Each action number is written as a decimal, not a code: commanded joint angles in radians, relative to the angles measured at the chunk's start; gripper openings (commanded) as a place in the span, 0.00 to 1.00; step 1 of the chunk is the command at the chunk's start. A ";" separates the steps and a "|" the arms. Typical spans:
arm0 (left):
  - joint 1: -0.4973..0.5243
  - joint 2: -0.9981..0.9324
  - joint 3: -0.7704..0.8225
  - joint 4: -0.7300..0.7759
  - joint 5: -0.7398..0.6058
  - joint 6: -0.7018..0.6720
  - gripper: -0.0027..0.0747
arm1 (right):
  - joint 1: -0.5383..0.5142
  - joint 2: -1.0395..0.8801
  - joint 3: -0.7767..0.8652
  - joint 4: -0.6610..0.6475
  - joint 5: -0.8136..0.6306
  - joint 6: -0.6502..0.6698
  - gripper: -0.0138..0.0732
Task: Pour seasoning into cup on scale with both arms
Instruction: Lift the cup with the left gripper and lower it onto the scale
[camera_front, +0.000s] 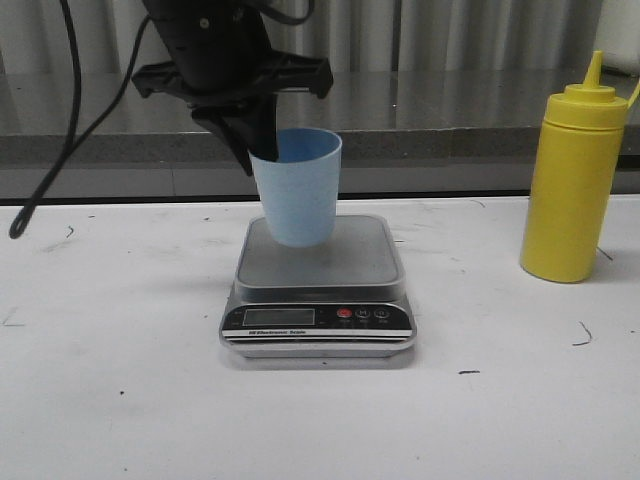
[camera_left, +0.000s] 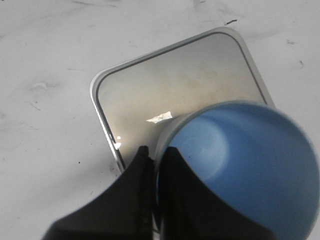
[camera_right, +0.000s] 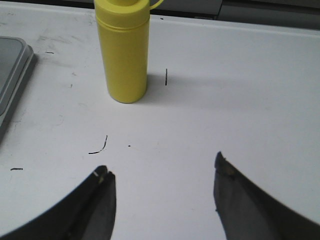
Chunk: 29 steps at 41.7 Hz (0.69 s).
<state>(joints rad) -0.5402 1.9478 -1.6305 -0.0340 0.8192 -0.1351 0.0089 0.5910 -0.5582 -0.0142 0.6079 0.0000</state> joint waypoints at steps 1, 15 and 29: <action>-0.006 -0.030 -0.045 -0.005 -0.070 -0.013 0.01 | -0.005 0.007 -0.024 -0.010 -0.064 -0.013 0.68; -0.008 -0.012 -0.045 -0.005 -0.087 -0.001 0.07 | -0.005 0.007 -0.024 -0.010 -0.064 -0.013 0.68; -0.008 -0.050 -0.045 -0.026 -0.052 -0.001 0.48 | -0.005 0.007 -0.024 -0.010 -0.064 -0.013 0.68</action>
<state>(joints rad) -0.5402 1.9848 -1.6433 -0.0422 0.7852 -0.1335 0.0089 0.5910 -0.5582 -0.0142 0.6079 -0.0053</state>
